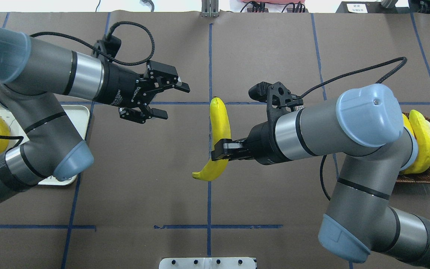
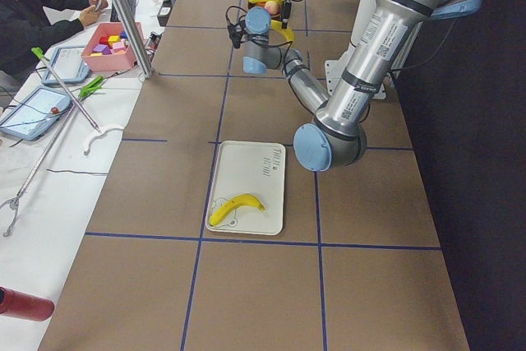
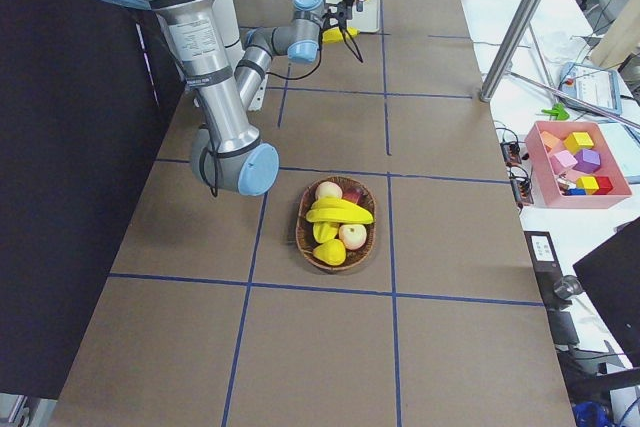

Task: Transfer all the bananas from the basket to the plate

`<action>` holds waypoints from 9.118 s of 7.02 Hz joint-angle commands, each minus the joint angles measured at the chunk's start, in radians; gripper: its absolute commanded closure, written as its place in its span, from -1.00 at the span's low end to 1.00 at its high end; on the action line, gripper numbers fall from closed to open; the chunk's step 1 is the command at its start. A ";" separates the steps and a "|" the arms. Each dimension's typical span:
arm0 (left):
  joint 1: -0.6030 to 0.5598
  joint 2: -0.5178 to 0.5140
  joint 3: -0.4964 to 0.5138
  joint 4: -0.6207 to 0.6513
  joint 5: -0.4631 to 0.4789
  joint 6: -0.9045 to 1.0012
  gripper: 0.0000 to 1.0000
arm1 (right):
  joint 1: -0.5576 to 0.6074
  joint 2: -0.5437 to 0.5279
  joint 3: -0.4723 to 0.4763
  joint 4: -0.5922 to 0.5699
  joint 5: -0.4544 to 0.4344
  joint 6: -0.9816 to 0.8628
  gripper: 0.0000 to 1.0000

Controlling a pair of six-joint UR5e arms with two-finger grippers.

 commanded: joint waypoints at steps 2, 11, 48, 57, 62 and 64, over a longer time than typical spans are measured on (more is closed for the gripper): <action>0.123 -0.059 0.010 0.003 0.162 -0.021 -0.92 | -0.004 0.008 -0.004 0.001 -0.004 0.003 0.96; 0.108 -0.021 -0.009 0.025 0.195 -0.008 1.00 | 0.049 -0.013 0.068 -0.013 0.050 0.012 -1.00; -0.374 0.452 -0.082 0.341 -0.162 0.619 -1.00 | 0.525 -0.772 -0.322 0.487 0.263 -0.412 -0.25; -0.374 0.451 -0.082 0.341 -0.162 0.618 -1.00 | 0.696 -0.782 -0.238 0.492 0.414 -0.453 0.99; -0.352 0.420 -0.079 0.341 -0.162 0.601 -1.00 | 0.769 -0.753 -0.052 0.341 0.593 -0.536 1.00; -0.291 0.319 -0.065 0.336 -0.153 0.462 -1.00 | 0.646 -0.436 -0.040 0.060 0.506 -0.425 0.99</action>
